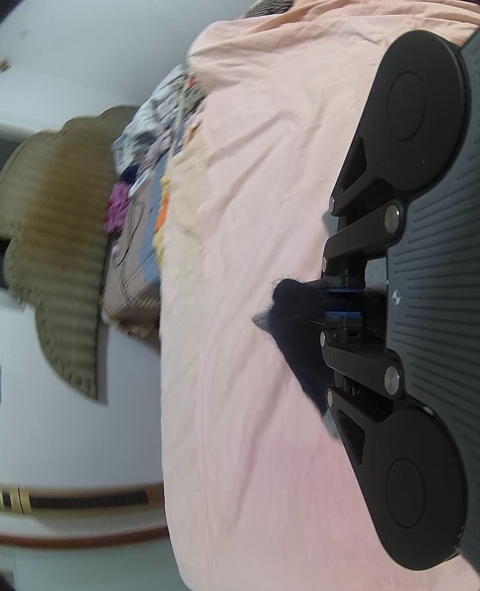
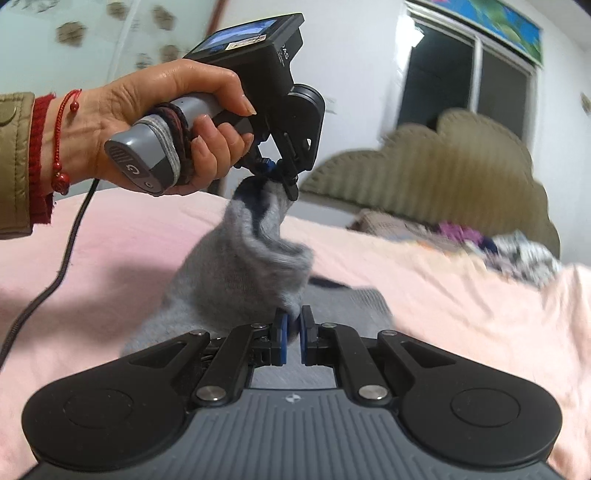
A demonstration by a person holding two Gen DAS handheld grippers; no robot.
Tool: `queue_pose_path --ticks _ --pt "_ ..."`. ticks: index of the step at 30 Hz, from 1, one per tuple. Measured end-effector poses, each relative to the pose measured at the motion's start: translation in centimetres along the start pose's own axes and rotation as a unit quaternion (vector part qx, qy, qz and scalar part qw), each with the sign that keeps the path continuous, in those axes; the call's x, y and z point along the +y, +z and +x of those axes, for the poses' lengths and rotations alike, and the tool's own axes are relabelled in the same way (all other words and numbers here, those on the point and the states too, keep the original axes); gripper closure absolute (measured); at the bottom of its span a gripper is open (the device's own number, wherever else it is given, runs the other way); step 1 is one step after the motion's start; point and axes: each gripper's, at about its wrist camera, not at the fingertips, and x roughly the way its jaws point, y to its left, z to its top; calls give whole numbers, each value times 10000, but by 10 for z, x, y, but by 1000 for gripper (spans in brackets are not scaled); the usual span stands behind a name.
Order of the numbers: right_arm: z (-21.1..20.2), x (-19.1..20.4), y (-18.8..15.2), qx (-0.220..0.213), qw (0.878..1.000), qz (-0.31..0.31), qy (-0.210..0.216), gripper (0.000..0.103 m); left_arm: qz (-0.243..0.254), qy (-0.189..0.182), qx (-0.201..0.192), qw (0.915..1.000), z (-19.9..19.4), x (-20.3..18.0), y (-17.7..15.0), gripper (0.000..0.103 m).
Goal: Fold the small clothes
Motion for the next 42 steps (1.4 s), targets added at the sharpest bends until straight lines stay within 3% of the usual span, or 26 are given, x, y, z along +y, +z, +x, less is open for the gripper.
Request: queue_pose_path --ticks 8,14,15,16,17,18,19,22,25,26,30,32,38,42 --pt "2 -41 -23 472 9954 831 -29 96 424 -80 500 9978 60 -56 -27 94" --pt "7 -66 -39 941 9811 1640 416 96 776 -141 645 9948 83 -72 -41 90" --pt "8 -69 -40 983 9783 1764 462 96 771 -258 633 9947 83 -71 -41 75" --pt "8 -71 -41 1024 9762 1845 497 96 747 -401 637 9944 82 -70 -41 50" --pt "16 -77 -39 1066 9745 1900 538 96 701 -553 625 9940 79 -70 -40 35" --pt "12 -78 -41 1077 9730 1958 581 96 654 -665 496 9944 74 -68 -40 8" --pt "13 -80 -41 1092 9709 2032 637 96 645 -688 306 9951 66 -67 -38 1" --pt "19 -93 -43 1199 9587 2429 867 94 941 -481 -164 9943 39 -61 -38 0" --pt "31 -113 -45 1288 9357 3049 1220 91 1211 -40 -425 9917 15 -45 -52 0" --pt "34 -118 -47 1308 9280 3211 1361 87 1270 88 -503 9906 7 -37 -60 0" --pt "52 -140 -54 1382 8903 3880 1940 51 1724 442 -761 9811 -31 -7 -107 0" --pt "56 -143 -58 1328 8693 4203 2235 47 2067 509 -899 9729 -50 0 -137 0" --pt "67 -158 -62 1226 8278 4888 2466 47 2620 375 -1005 9591 -85 8 -204 0" --pt "62 -160 -63 1379 8238 4982 2327 47 2866 473 -1061 9510 -87 2 -226 0"
